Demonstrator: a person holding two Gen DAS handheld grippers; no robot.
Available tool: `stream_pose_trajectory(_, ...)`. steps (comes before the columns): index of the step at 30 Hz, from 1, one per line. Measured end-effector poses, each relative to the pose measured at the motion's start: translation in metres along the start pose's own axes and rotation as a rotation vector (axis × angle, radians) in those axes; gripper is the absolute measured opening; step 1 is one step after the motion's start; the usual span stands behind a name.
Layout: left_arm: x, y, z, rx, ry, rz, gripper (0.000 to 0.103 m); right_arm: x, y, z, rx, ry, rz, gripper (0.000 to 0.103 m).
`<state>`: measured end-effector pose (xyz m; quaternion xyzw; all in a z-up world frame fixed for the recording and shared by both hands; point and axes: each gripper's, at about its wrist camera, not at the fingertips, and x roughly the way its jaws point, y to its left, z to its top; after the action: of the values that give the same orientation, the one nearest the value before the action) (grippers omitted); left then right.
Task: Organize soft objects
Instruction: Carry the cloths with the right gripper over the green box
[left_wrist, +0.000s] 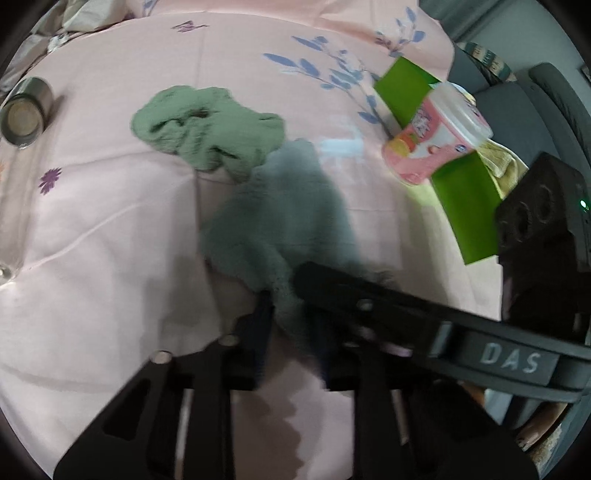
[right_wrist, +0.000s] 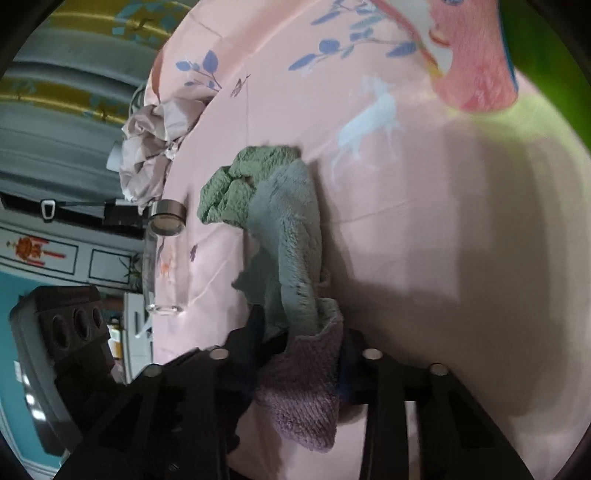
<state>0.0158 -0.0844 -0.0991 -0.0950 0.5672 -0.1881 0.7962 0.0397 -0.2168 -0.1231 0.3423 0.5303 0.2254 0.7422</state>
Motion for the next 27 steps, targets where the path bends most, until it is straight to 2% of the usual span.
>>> stream_pose_trajectory(2,-0.007,-0.008,0.0,0.021,-0.022,-0.002,0.007,-0.005,0.005,-0.003,-0.02,-0.018,-0.003,0.029)
stream_pose_trajectory(4,-0.018,-0.017,0.003,0.045,-0.06,-0.012,0.007,-0.014,0.011,-0.003,-0.041,-0.043,0.002,0.029)
stream_pose_trajectory(9,-0.063,-0.059,0.019,0.152,-0.213,-0.035,0.007,-0.073,0.037,0.0,-0.119,-0.207,0.022,0.029)
stream_pose_trajectory(14,-0.102,-0.114,0.051,0.27,-0.355,-0.073,0.007,-0.142,0.058,0.013,-0.2,-0.378,0.053,0.029)
stream_pose_trajectory(18,-0.11,-0.153,0.077,0.337,-0.408,-0.138,0.007,-0.2,0.056,0.032,-0.233,-0.508,0.064,0.029)
stream_pose_trajectory(22,-0.101,-0.191,0.098,0.415,-0.436,-0.153,0.007,-0.231,0.042,0.046,-0.214,-0.603,0.063,0.029)
stream_pose_trajectory(27,-0.069,-0.22,0.117,0.452,-0.389,-0.176,0.007,-0.251,0.003,0.065,-0.121,-0.678,0.062,0.029)
